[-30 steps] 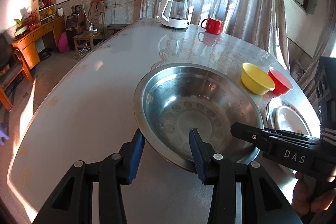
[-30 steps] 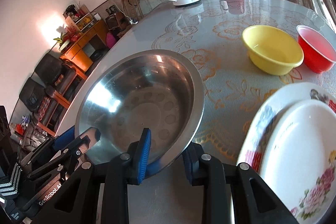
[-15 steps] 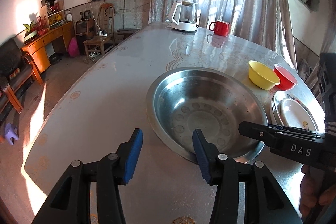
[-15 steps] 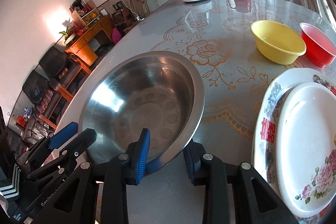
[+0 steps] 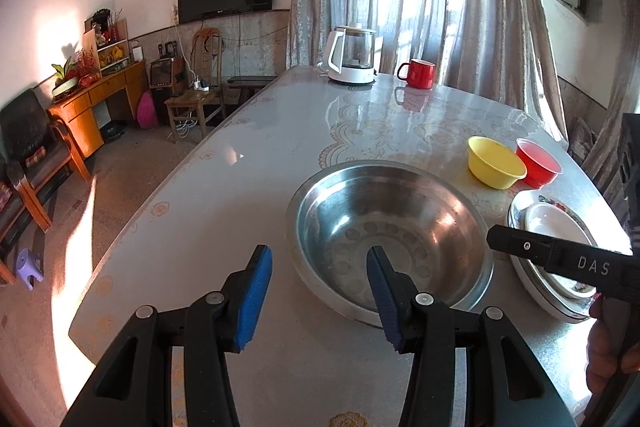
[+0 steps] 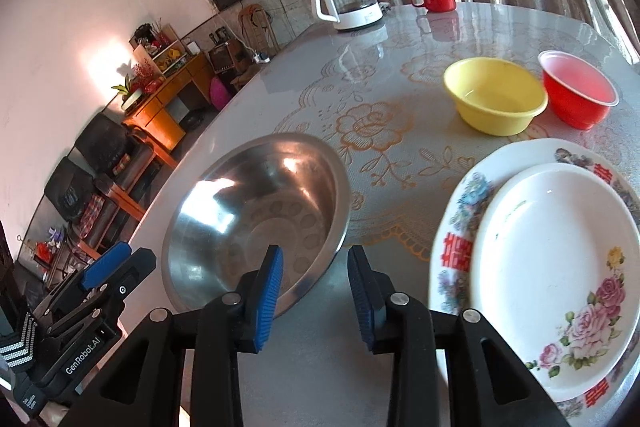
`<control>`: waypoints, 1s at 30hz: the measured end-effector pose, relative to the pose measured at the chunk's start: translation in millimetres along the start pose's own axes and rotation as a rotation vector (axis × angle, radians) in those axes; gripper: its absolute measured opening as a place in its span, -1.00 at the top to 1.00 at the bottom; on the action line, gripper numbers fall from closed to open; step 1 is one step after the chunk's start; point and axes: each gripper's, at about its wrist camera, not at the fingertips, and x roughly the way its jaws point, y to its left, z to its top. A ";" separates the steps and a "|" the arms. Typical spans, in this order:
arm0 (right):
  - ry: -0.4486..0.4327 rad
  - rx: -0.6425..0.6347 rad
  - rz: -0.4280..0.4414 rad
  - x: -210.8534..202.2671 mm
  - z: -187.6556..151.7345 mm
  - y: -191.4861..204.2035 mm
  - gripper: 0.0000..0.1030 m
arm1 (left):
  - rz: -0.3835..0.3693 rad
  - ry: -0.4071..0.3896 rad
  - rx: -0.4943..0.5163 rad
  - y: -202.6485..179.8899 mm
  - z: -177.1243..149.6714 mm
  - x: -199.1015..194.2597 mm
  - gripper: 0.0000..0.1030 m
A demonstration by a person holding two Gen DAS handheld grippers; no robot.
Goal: Organize plates and bowls
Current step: 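Slide the steel basin across the table with the right tool and release, then move the right tool to the yellow bowl and grasp its rim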
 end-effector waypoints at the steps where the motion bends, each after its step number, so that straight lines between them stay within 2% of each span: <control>1: -0.007 0.005 -0.002 -2.5 1.6 -2.3 0.35 | -0.002 -0.002 0.006 -1.7 1.0 -1.1 0.03; 14: -0.083 0.087 -0.068 -25.0 26.4 -55.1 0.35 | -0.048 0.027 0.108 -42.2 20.1 17.6 0.03; 26: -0.130 0.241 -0.162 -27.1 64.7 -135.8 0.36 | -0.211 0.130 0.131 -103.2 71.7 70.7 0.03; 30: -0.117 0.283 -0.185 -17.9 79.5 -158.8 0.44 | -0.240 0.157 0.128 -125.2 89.5 94.5 0.03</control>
